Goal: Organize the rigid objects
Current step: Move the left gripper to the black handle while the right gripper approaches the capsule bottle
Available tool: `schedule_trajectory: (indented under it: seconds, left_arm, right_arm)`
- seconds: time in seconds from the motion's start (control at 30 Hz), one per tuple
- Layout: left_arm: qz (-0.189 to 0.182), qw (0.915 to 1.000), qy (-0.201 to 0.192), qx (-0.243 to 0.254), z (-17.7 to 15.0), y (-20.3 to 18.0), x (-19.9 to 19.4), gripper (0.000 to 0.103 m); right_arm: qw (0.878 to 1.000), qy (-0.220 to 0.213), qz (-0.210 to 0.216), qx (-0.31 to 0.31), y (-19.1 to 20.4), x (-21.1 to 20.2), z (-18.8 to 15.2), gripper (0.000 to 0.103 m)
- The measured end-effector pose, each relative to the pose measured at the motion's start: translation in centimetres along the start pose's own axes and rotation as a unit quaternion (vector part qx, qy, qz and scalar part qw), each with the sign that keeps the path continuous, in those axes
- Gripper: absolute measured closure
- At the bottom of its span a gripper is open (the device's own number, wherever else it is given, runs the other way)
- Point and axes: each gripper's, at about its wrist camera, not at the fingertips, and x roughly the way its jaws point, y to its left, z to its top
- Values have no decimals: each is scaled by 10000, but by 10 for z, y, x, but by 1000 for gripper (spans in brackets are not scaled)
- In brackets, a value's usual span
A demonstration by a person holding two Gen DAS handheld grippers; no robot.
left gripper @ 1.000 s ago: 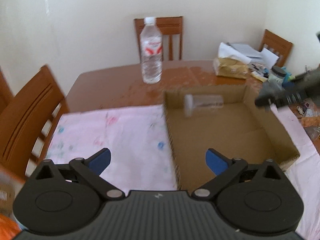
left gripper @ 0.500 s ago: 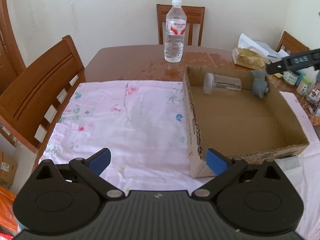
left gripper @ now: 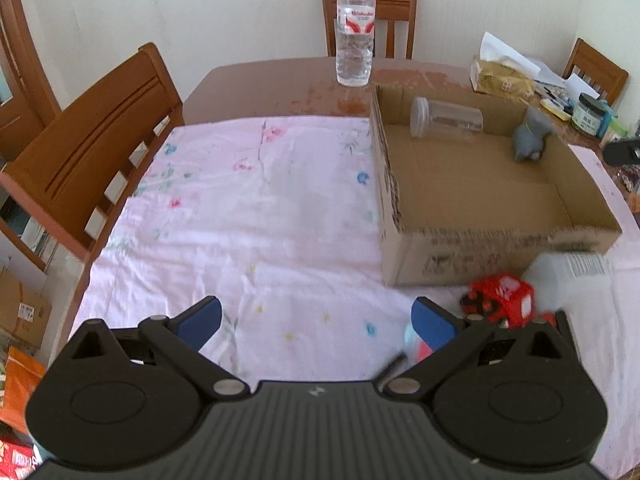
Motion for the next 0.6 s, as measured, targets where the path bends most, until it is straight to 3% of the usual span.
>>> schedule_trajectory:
  seconds: [0.37, 0.6]
  left_arm:
    - [275, 9993, 257, 38, -51, -16, -26, 2]
    - [278, 9977, 591, 163, -75, -10, -4, 2]
  right_arm:
    - [9985, 446, 237, -204, 18, -21, -78, 0]
    - [9979, 612, 197, -37, 21, -25, -100, 0]
